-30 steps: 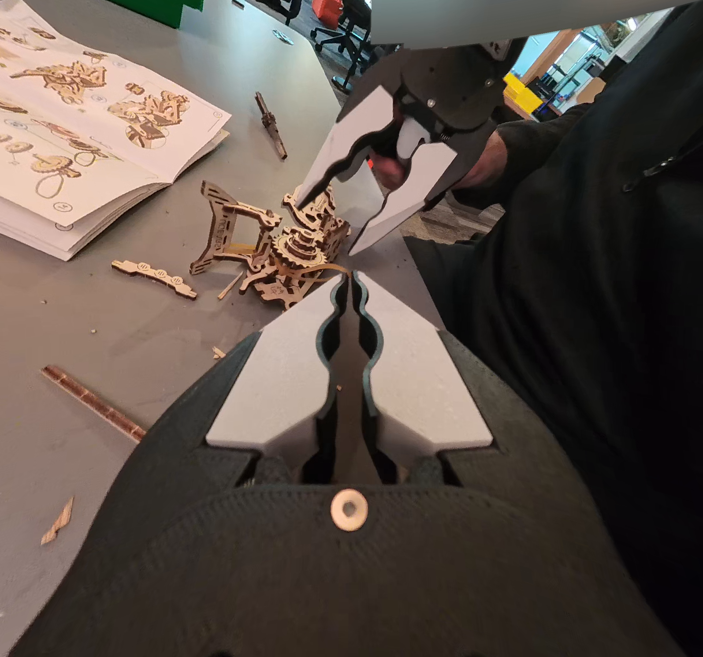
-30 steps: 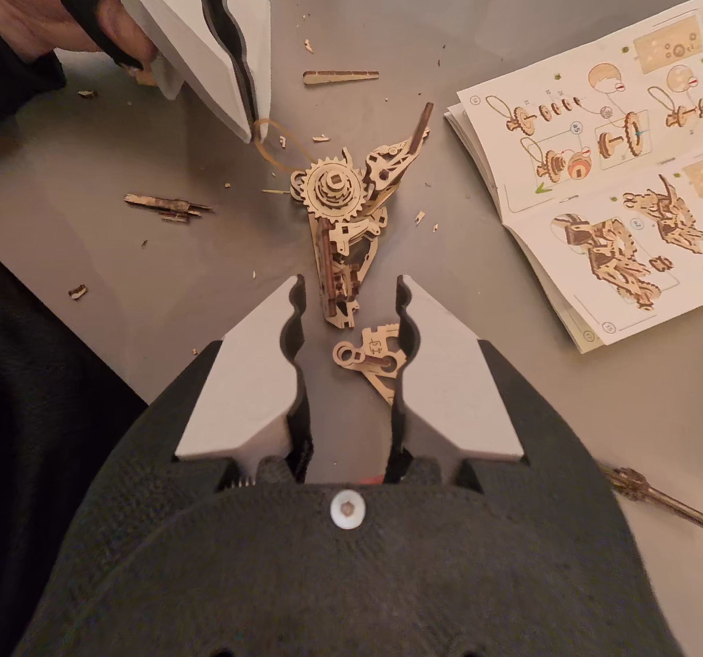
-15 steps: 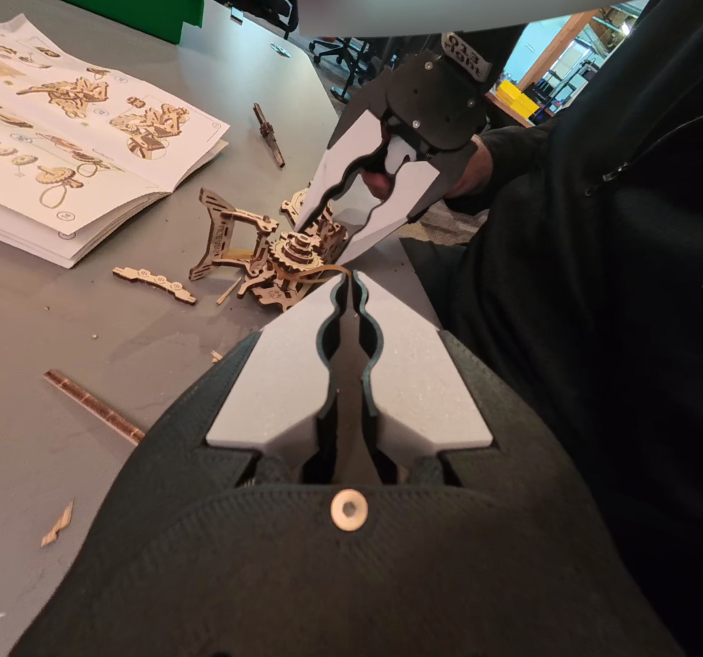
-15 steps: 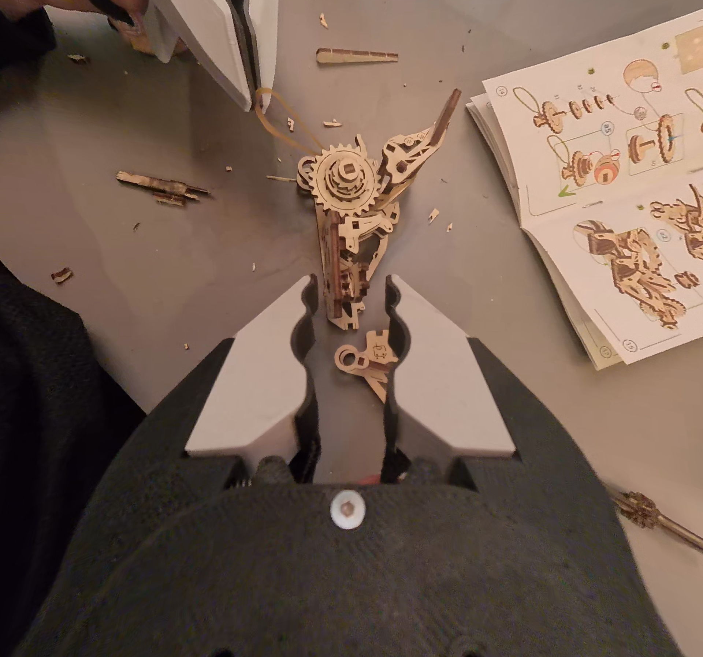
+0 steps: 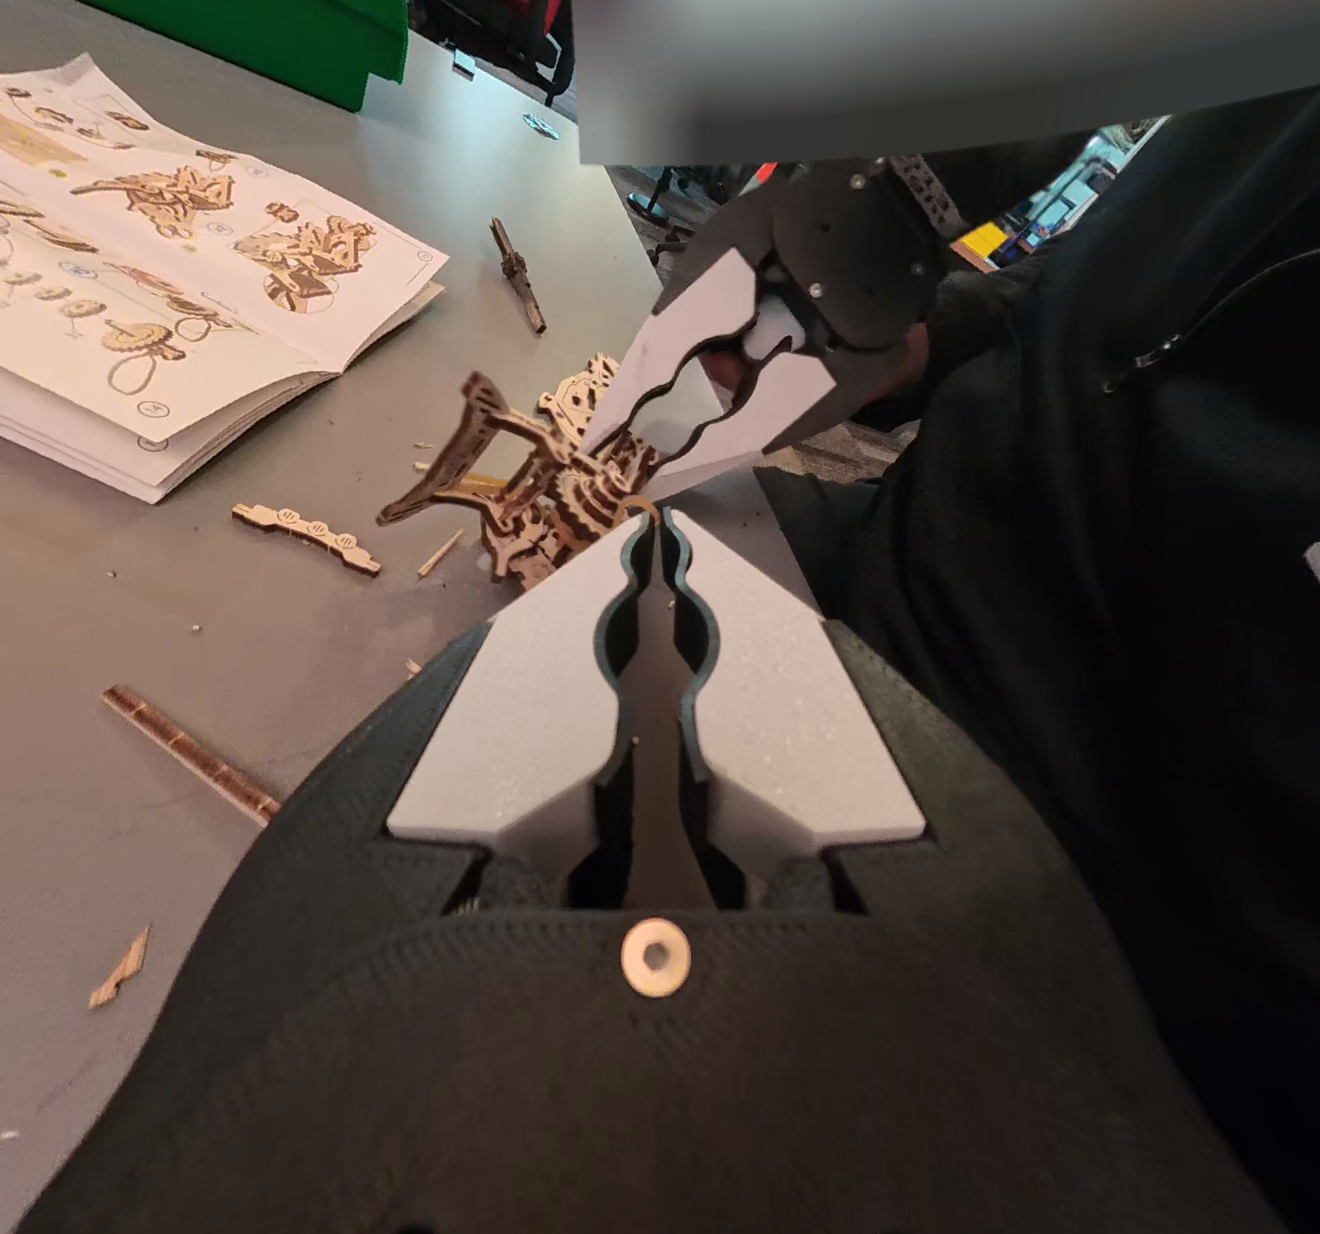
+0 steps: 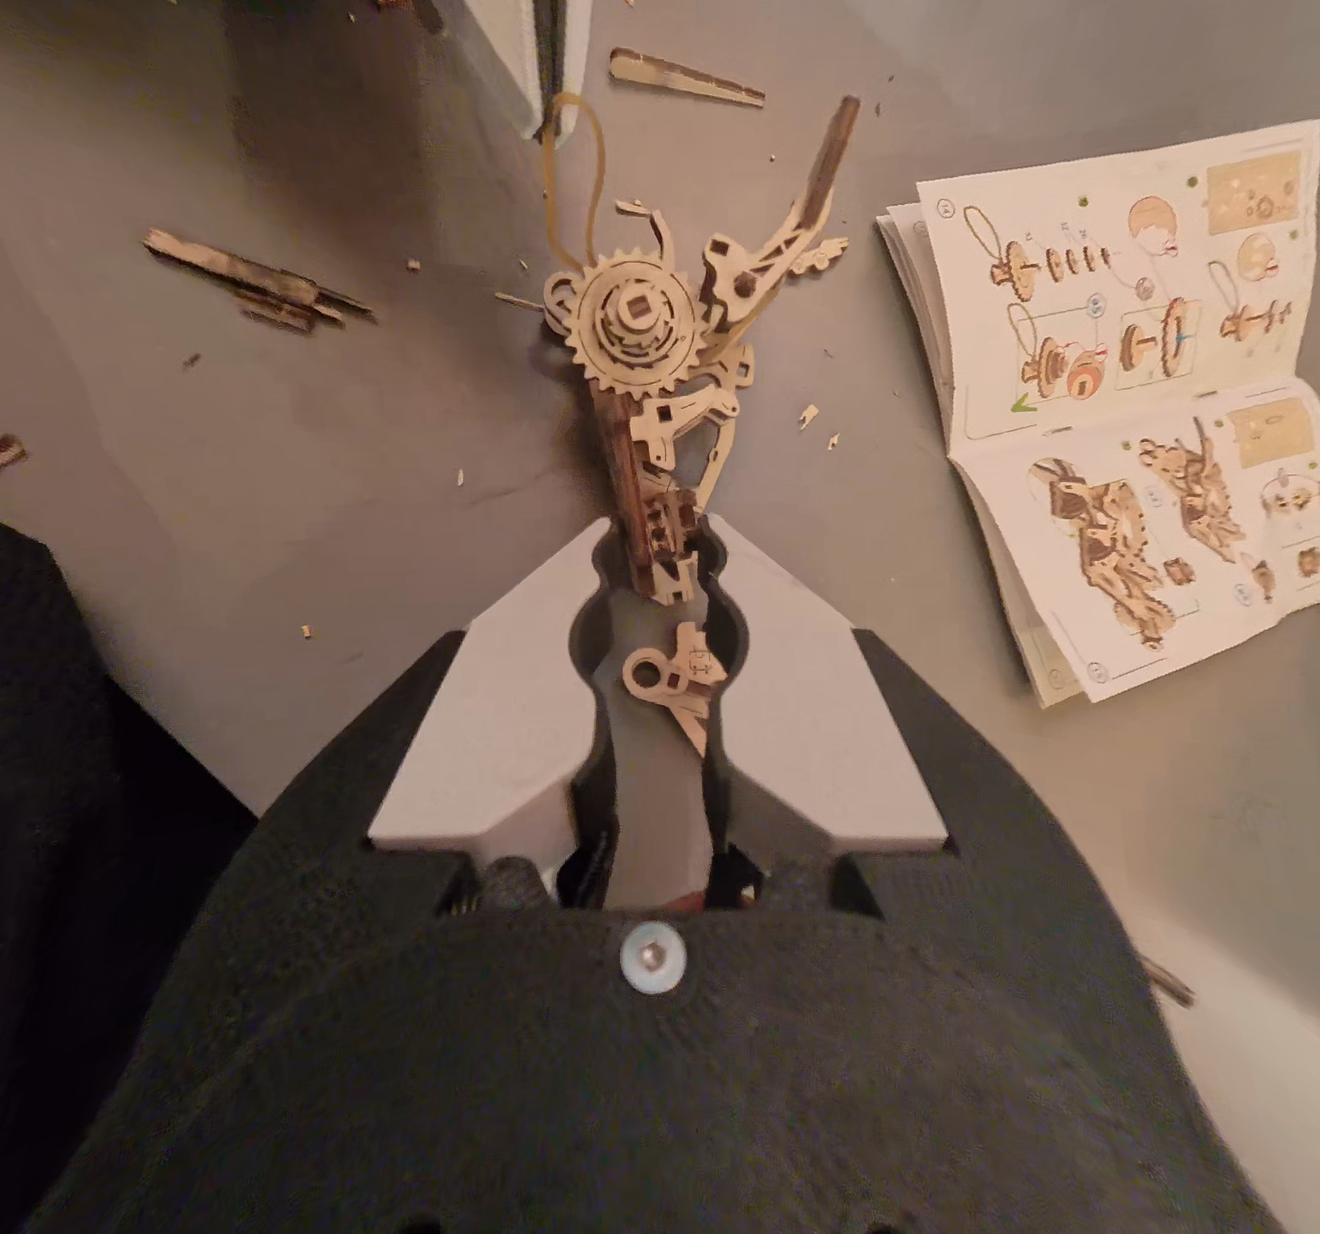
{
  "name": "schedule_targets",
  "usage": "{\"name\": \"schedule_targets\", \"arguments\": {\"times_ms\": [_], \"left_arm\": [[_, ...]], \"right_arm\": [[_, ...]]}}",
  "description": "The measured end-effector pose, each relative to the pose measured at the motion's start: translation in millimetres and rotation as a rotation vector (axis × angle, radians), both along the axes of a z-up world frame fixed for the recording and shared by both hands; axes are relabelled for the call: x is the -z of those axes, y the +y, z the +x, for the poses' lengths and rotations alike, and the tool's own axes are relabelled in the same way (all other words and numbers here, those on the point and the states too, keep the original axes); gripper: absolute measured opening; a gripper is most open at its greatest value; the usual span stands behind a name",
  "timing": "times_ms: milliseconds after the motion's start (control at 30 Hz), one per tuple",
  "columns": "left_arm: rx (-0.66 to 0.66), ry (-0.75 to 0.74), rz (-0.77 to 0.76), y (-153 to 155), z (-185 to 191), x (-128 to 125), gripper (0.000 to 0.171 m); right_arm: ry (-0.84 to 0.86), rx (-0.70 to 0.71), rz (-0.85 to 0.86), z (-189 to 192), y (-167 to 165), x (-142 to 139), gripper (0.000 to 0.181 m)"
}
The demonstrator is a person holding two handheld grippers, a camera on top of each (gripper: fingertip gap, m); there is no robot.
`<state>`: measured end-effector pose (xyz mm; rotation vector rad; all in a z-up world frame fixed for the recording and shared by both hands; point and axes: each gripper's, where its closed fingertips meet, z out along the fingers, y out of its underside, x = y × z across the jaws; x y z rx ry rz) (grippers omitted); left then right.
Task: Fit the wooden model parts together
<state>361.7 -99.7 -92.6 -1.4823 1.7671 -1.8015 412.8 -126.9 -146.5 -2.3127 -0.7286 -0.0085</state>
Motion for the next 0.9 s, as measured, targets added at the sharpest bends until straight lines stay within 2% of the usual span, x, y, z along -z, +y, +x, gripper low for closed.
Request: {"name": "schedule_targets", "arguments": {"times_ms": [300,767,900], "left_arm": [[-0.041,-0.007,0.007,6,3,-1,0.000],[-0.130,-0.053,0.021,19,7,-15,0.000],[-0.124,-0.002,0.067,18,4,-7,0.000]], "right_arm": [[-0.147,-0.039,0.052,-1,2,-3,0.016],[-0.185,-0.030,0.025,-1,2,0,0.015],[-0.181,-0.023,0.014,-1,2,0,0.015]]}}
